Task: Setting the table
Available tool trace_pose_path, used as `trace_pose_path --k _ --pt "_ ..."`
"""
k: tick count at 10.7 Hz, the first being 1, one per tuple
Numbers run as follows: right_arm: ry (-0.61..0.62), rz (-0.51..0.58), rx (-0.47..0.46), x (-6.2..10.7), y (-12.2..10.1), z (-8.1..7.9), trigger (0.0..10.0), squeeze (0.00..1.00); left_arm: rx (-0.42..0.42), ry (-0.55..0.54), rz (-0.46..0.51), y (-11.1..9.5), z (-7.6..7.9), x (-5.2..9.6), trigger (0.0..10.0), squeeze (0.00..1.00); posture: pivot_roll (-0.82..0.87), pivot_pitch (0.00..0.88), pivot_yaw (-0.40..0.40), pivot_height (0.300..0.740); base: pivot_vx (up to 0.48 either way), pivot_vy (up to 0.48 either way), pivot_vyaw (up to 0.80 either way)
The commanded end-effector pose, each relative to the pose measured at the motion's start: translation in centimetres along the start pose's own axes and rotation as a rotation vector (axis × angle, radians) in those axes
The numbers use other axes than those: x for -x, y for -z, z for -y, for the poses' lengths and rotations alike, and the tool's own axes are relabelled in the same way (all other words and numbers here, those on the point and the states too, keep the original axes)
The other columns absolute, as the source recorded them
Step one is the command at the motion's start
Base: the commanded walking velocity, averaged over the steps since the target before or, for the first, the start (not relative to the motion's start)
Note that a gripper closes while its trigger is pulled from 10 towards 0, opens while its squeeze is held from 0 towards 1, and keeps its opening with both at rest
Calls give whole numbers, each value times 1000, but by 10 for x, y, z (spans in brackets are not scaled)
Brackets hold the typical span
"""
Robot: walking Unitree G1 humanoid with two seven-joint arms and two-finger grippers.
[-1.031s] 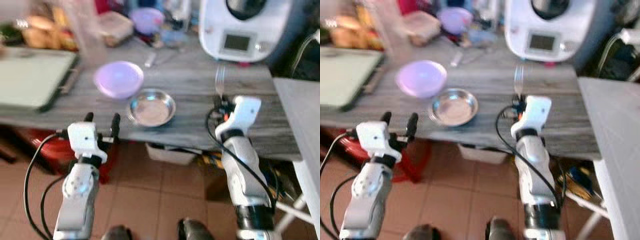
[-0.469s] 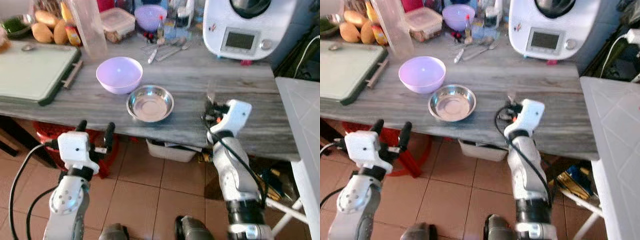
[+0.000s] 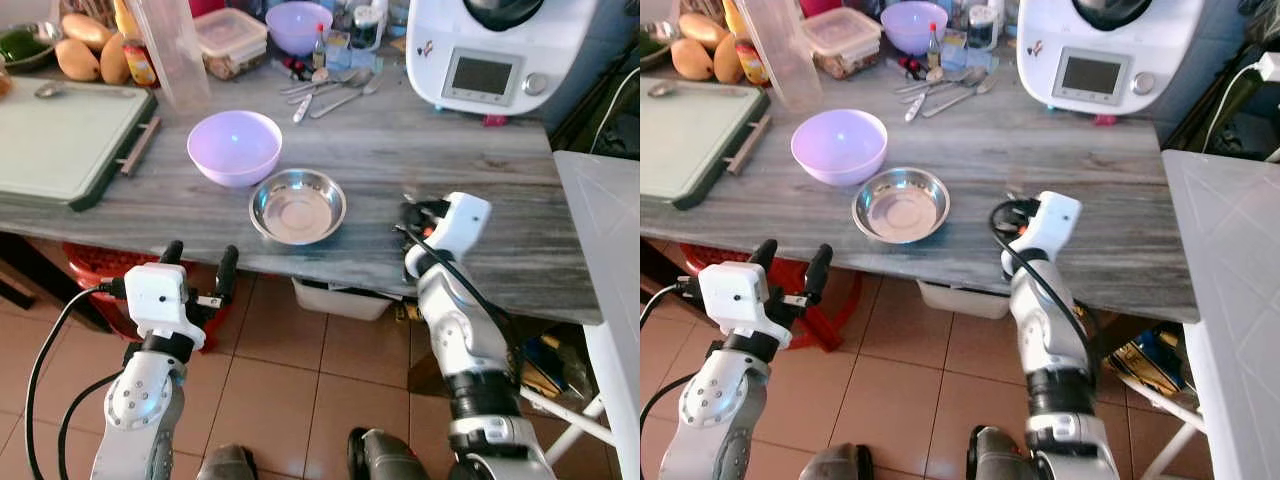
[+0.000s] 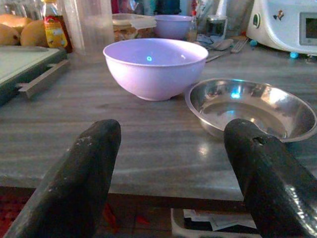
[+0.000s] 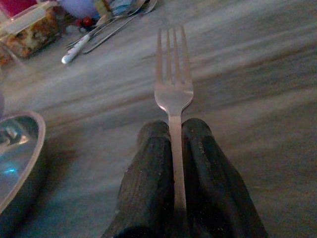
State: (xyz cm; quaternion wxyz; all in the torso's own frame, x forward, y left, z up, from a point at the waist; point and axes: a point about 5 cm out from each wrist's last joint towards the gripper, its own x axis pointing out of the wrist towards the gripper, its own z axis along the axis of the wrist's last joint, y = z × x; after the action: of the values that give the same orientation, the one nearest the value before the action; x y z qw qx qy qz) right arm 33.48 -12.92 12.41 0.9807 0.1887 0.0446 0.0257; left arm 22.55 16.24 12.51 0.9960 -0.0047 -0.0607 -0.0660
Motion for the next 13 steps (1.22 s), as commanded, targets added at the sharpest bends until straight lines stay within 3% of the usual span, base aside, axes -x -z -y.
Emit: trace_pose_path --k 1,5,10,13 --pt "-15 -6 -4 -2 0 -4 10000 0 -2 3 -7 0 0 1 10000 0 55 196 -7 740 0 0 0" --pt "-32 -21 -26 -20 -6 -11 10000 0 -7 9 -4 1 1 -3 10000 0 55 185 -14 740 0 0 0" --pt "-45 -142 10 -26 17 -37 10000 0 0 12 0 0 6 -5 10000 0 55 191 -18 740 0 0 0" --pt "61 -226 70 -19 32 -25 10000 0 6 13 2 0 9 -5 10000 0 48 194 -23 740 0 0 0"
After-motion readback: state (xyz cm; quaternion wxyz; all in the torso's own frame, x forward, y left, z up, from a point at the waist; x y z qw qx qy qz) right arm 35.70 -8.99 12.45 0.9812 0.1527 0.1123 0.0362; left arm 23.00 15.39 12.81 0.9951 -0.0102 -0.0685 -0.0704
